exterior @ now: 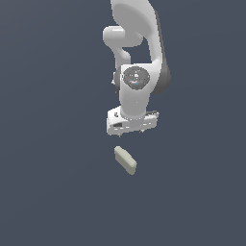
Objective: Pick up the object and move it to a goal position.
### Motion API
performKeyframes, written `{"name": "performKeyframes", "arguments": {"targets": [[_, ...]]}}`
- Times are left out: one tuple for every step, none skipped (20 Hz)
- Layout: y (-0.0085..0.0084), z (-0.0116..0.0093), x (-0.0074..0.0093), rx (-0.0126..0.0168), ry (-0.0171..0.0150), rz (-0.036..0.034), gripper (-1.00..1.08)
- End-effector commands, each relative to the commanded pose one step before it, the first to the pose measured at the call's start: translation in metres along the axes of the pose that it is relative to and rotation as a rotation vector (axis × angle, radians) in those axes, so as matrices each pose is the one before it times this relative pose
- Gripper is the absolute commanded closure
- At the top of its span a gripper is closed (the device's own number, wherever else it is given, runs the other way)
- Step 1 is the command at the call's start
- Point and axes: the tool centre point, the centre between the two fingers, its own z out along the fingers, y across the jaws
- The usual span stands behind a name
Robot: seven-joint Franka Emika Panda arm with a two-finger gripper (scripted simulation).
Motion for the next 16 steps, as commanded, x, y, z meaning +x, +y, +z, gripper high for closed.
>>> {"name": "performKeyframes", "arguments": {"targets": [[0.00306,-0.00053,0.00811,-0.00283,0.00617,-0.05285,-0.92],[0.00159,-0.00021,0.00360,-0.00133,0.00283,-0.02410,-0.92],[0.00179,-0.00020,0.00374,-0.00144,0.00299,-0.02543,-0.92],[0.00200,-0.00019,0.00383,-0.00154,0.00312,-0.02660,-0.92],[0.00214,-0.00016,0.00377,-0.00160,0.00313,-0.02674,-0.92],[0.00226,-0.00014,0.00368,-0.00164,0.00312,-0.02667,-0.92],[0.00238,-0.00011,0.00358,-0.00168,0.00310,-0.02660,-0.92],[0.00250,-0.00009,0.00347,-0.00173,0.00309,-0.02652,-0.92],[0.00261,-0.00007,0.00336,-0.00177,0.00307,-0.02644,-0.92],[0.00271,-0.00005,0.00324,-0.00182,0.00306,-0.02636,-0.92],[0.00282,-0.00002,0.00313,-0.00187,0.00304,-0.02628,-0.92],[0.00291,0.00000,0.00298,-0.00191,0.00301,-0.02603,-0.92],[0.00286,0.00002,0.00274,-0.00187,0.00286,-0.02482,-0.92],[0.00279,0.00003,0.00248,-0.00182,0.00269,-0.02341,-0.92],[0.00270,0.00005,0.00223,-0.00175,0.00252,-0.02199,-0.92],[0.00259,0.00006,0.00201,-0.00169,0.00235,-0.02062,-0.92]]}}
